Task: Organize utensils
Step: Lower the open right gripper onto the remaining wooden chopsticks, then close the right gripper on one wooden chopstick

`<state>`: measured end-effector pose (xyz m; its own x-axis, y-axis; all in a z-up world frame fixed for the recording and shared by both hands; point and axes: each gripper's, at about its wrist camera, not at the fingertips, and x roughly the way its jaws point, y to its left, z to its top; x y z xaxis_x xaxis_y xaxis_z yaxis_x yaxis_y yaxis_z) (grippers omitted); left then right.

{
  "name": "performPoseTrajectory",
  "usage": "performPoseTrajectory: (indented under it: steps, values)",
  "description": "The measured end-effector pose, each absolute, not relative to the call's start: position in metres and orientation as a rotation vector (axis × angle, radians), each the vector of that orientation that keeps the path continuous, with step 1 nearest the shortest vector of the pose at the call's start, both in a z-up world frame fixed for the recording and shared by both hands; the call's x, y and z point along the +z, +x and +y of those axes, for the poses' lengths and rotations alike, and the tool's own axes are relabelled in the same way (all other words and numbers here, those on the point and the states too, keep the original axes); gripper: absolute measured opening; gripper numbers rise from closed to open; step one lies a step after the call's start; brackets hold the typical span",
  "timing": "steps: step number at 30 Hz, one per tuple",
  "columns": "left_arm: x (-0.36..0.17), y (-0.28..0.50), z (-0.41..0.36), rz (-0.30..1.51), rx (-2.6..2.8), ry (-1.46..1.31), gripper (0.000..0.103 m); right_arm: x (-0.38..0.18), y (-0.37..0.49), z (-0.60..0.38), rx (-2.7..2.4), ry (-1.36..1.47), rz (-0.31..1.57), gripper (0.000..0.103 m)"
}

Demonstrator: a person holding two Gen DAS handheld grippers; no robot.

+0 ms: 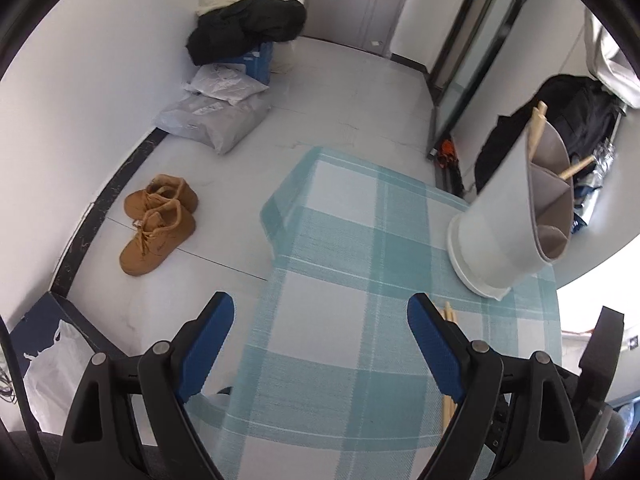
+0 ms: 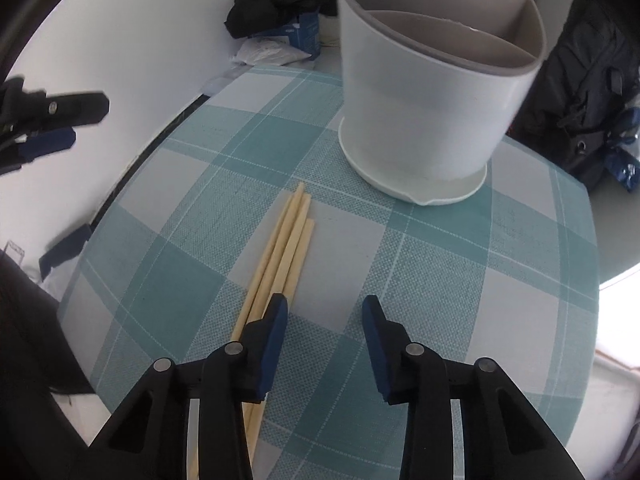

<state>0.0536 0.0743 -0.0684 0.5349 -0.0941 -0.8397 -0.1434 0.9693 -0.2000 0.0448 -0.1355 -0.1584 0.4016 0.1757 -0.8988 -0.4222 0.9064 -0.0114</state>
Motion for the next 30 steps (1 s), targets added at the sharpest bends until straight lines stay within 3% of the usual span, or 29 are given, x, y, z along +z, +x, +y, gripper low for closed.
performPoseTrajectory:
  steps: [6,9,14,30]
  values:
    - [-0.076,0.056,0.092,1.042,0.053,-0.347,0.086,-0.158,0.048,-0.126,0.385,-0.290,1.106,0.036]
    - [-0.078,0.057,0.094,1.051,0.057,-0.356,0.086,-0.160,0.054,-0.118,0.367,-0.330,1.111,0.030]
    - [-0.080,0.057,0.098,1.056,0.077,-0.351,0.086,-0.161,0.050,-0.111,0.397,-0.341,1.121,0.005]
    - [-0.085,0.058,0.085,1.107,0.054,-0.292,0.086,-0.154,0.024,-0.151,0.451,-0.295,1.132,0.007]
